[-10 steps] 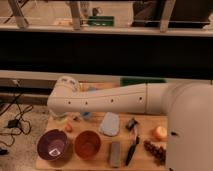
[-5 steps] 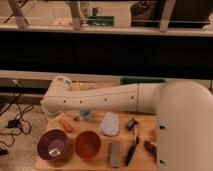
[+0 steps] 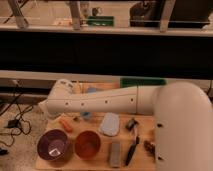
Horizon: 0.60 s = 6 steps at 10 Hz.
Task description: Place pepper in tray
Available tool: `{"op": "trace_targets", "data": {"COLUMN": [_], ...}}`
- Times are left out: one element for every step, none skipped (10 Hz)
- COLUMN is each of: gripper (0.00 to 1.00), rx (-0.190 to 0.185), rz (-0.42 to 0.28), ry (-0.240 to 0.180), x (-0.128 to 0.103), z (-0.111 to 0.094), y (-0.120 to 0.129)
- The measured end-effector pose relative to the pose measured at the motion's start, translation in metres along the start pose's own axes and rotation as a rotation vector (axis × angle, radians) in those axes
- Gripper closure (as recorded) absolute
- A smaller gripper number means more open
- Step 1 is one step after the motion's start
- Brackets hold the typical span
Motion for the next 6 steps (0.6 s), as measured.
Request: {"op": "trace_targets", "data": {"gripper": [0.20,0.20,0.20,0.20,0.20,0.20], "rx": [-0.002,-0.005,-0.011,-0.015,-0.019,-0.029], "rz": [-0.006,-0.003,0.003,0.013,0.025,0.042], "ry": [-0.004,-0.007,-0.007,-0.007,-0.006,-0.003], "x": [0.001,0.003,0.008,0.012,0.018,0.024], "z": [0.004,0.008,0.014,0.020,0.025,0.033], "y": [0.000,-0.002,-0.005,-0.010,-0.015,-0.019]}}
